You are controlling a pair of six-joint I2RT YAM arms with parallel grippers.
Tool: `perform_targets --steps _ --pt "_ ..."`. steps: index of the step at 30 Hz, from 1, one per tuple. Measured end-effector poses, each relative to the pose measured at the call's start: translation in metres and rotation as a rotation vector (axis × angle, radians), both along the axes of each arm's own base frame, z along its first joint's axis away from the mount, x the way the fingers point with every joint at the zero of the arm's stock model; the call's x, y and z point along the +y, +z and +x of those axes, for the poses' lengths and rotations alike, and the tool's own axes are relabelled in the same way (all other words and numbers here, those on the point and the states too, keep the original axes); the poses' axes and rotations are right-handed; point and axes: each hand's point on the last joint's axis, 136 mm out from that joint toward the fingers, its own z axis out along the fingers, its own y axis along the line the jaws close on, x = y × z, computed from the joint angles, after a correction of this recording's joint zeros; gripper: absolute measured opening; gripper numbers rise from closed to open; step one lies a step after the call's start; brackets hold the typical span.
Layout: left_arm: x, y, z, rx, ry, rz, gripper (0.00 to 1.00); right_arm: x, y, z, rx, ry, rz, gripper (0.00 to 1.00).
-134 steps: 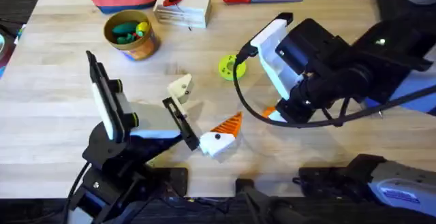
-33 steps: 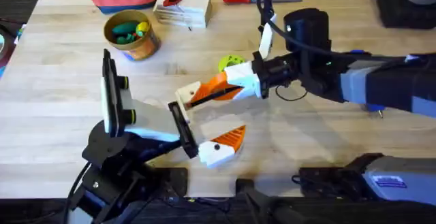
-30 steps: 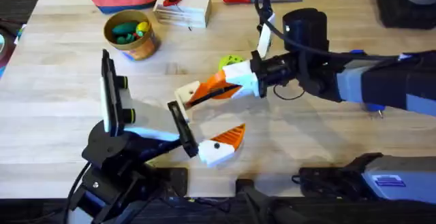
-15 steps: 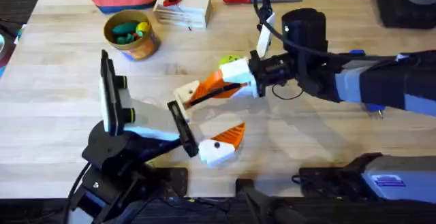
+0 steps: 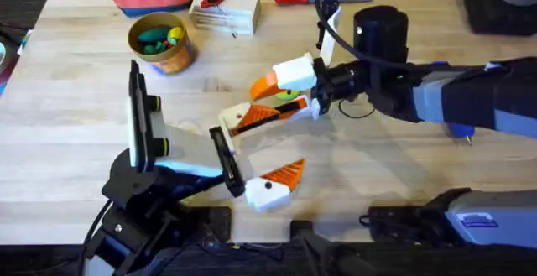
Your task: Pick up the gripper from the table and insert it into the empty holder that is missing its gripper. Then pick up a screw, insert it into the mounting hole, and use the screwdriver to tighten it. Finally, clean up the table by picking up the vegetable and placing it into the bucket.
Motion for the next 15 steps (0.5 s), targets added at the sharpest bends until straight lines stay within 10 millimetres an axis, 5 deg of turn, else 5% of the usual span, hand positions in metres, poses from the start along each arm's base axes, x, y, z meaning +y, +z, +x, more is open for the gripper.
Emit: perform_targets --steps 4,11,15 --pt "0.000 0.000 0.000 0.000 0.000 0.000 0.985 -0.012 -0.002 0.023 -0.100 -0.079 -0.003 0.993" --pt "0.000 0.000 0.000 0.000 0.000 0.000 0.985 -0.050 0.015 0.097 -0.348 -0.281 -0.067 0.993" --pt "0.000 0.000 0.000 -0.001 0.000 0.001 0.986 -0.064 0.001 0.120 -0.448 -0.338 -0.244 0.993"
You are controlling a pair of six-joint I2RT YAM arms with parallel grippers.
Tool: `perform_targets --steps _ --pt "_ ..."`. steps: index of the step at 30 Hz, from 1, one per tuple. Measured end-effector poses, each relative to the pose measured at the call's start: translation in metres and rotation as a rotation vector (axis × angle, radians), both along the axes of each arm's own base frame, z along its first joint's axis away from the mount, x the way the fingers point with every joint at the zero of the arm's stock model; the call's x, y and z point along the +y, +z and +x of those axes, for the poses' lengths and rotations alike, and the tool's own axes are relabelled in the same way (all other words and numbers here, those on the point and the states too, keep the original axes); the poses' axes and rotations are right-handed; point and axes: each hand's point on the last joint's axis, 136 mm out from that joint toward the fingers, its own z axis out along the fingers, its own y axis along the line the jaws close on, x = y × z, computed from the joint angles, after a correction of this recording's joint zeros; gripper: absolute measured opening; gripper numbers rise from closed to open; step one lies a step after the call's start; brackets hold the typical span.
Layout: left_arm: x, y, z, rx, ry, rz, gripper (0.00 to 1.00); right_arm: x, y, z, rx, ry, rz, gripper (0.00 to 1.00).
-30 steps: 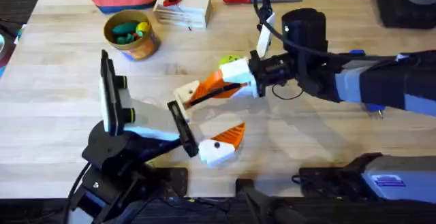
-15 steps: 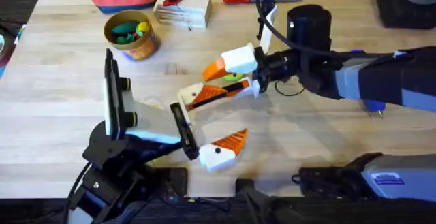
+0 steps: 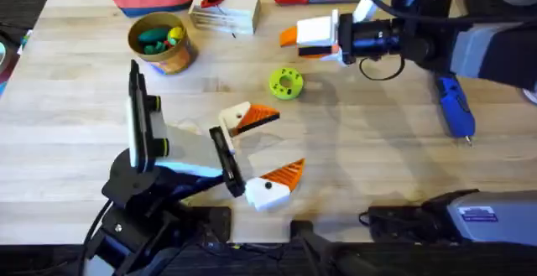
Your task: Pick up the gripper from the table and insert it into the empty holder that is missing its gripper. Then pick up a screw, insert it into the mounting hole, and use the screwdriver to tighten it. Finally, clean up the table by picking up the vegetable and placing it into the bucket.
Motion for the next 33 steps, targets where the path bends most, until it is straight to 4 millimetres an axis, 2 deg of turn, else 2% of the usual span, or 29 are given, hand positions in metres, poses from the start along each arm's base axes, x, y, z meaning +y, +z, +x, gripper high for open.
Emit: perform_targets --steps 6,11,15,16,18,19,31,33 --pt "0.000 0.000 0.000 -0.002 0.000 0.001 0.986 -0.015 -0.037 0.002 -0.137 0.013 -0.350 0.993" --pt "0.000 0.000 0.000 -0.002 0.000 0.001 0.986 -0.015 -0.060 -0.011 -0.265 0.119 -0.575 0.993" --pt "0.000 0.000 0.000 -0.002 0.000 0.001 0.986 -0.008 -0.063 -0.013 -0.353 0.172 -0.639 0.986" --pt "0.000 0.000 0.000 -0.002 0.000 0.001 0.986 -0.008 -0.063 -0.013 -0.364 0.178 -0.649 0.933" --pt "0.000 0.000 0.000 -0.002 0.000 0.001 0.986 -0.008 -0.064 -0.013 -0.383 0.191 -0.667 0.692" --pt "0.000 0.000 0.000 -0.002 0.000 0.001 0.986 -0.008 -0.065 -0.014 -0.389 0.199 -0.675 0.645" --pt "0.000 0.000 0.000 -0.002 0.000 0.001 0.985 0.008 -0.087 -0.027 -0.457 0.312 -0.790 0.635" --pt "0.000 0.000 0.000 -0.002 0.000 0.000 0.985 0.009 -0.091 -0.028 -0.459 0.319 -0.810 0.610"
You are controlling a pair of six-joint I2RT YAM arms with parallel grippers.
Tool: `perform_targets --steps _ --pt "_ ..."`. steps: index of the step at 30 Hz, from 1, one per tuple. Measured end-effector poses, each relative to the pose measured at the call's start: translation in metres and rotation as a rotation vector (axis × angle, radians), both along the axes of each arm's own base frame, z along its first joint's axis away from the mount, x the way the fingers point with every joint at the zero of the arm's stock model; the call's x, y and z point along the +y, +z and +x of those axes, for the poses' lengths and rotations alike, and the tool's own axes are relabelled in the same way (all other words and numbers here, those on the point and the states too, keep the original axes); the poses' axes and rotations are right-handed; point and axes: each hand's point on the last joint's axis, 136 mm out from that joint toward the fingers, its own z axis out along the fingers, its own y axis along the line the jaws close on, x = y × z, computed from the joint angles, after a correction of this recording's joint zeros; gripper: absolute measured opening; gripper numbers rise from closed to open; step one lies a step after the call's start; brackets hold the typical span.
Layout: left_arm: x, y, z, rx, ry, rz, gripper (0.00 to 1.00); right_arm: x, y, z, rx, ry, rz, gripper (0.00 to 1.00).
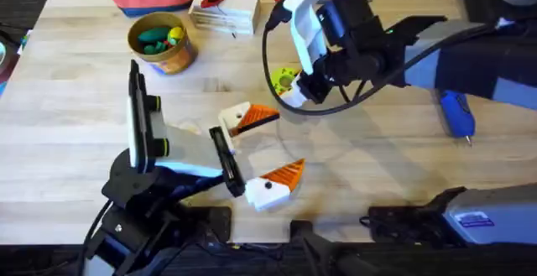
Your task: Pick up the gripper from the table and insert it into the empty holder that is missing its gripper. Then pick up a screw, insert it into the mounting hole, and use the screwdriver to tighten it. Finally, clean up the table by picking up the vegetable and placing it into the bucket.
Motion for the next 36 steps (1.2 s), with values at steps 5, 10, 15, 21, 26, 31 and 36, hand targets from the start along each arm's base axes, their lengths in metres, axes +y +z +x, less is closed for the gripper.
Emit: perform_targets --steps 5,10,15,21,26,31,36 --pt "0.000 0.000 0.000 0.000 0.000 0.000 0.985 0.000 -0.013 -0.001 0.000 0.002 -0.052 0.526" --pt "0.000 0.000 0.000 0.000 0.000 0.000 0.985 0.000 -0.017 0.000 -0.004 0.000 -0.068 0.420" --pt "0.000 0.000 0.000 0.000 0.000 0.000 0.985 0.000 -0.017 0.001 -0.011 -0.003 -0.070 0.356" --pt "0.000 0.000 0.000 0.000 0.000 0.000 0.985 0.000 -0.017 0.002 -0.013 -0.005 -0.072 0.327" --pt "0.000 0.000 0.000 0.000 0.000 0.000 0.985 0.000 -0.017 0.002 -0.013 -0.005 -0.072 0.309" --pt "0.000 0.000 0.000 0.000 0.000 0.000 0.985 0.004 -0.022 0.001 -0.010 0.008 -0.079 0.245" --pt "0.000 0.000 0.000 0.000 0.000 0.000 0.985 0.008 -0.021 0.002 -0.016 0.016 -0.081 0.060"
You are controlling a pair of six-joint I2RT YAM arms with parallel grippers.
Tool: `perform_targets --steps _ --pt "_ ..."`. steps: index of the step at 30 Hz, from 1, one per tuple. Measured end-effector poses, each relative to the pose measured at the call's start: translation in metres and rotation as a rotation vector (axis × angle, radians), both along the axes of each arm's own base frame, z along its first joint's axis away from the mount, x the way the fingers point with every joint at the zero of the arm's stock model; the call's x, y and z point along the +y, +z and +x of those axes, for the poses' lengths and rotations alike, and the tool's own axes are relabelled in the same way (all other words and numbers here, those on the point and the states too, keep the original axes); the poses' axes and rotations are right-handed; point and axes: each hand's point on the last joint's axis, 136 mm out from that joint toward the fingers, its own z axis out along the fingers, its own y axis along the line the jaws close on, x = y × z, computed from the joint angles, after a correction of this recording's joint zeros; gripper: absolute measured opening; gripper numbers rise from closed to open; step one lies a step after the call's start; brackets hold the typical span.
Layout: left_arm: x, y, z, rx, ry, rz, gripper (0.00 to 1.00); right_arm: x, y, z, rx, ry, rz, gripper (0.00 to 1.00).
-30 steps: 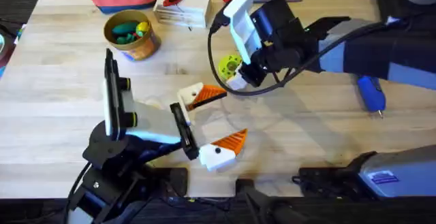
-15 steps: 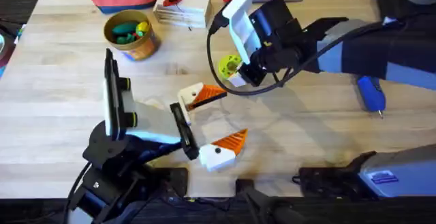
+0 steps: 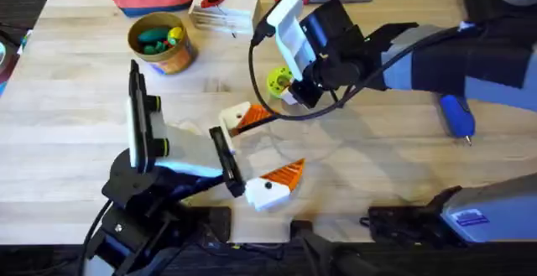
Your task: Pick up the gripper from the table and insert it into the empty holder that is missing its gripper. Then pick up a screw, insert it into the mounting hole, and use the screwdriver to tighten it. Finally, clean up the table by picking up the vegetable and placing it into the bucket.
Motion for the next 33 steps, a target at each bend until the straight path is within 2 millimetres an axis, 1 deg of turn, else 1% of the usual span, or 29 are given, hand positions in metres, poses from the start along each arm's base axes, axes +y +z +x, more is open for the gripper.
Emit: perform_targets --steps 1,2,11,15,22,27,30,33 --pt "0.000 0.000 0.000 0.000 0.000 0.000 0.985 0.000 0.000 0.000 -0.001 0.001 -0.001 0.024" --pt "0.000 0.000 0.000 0.000 0.000 0.000 0.985 0.000 0.000 0.000 -0.003 -0.001 -0.003 0.009" --pt "0.000 0.000 0.000 0.000 0.000 0.000 0.985 -0.009 0.000 0.009 -0.047 -0.037 -0.054 0.004" --pt "0.000 0.000 0.000 0.000 0.000 0.000 0.985 -0.013 0.004 0.011 -0.064 -0.051 -0.070 0.004" --pt "0.000 0.000 0.000 0.001 0.000 0.000 0.985 -0.018 0.026 0.010 -0.087 -0.062 -0.072 0.004" --pt "0.000 0.000 0.000 0.000 0.000 0.000 0.985 -0.022 0.042 0.004 -0.071 -0.061 -0.085 0.004" --pt "0.000 0.000 0.000 0.001 0.000 0.000 0.985 -0.026 0.057 -0.001 -0.066 -0.061 -0.089 0.004" --pt "0.000 0.000 0.000 0.001 0.000 0.000 0.985 -0.030 0.083 -0.005 -0.073 -0.063 -0.087 0.004"
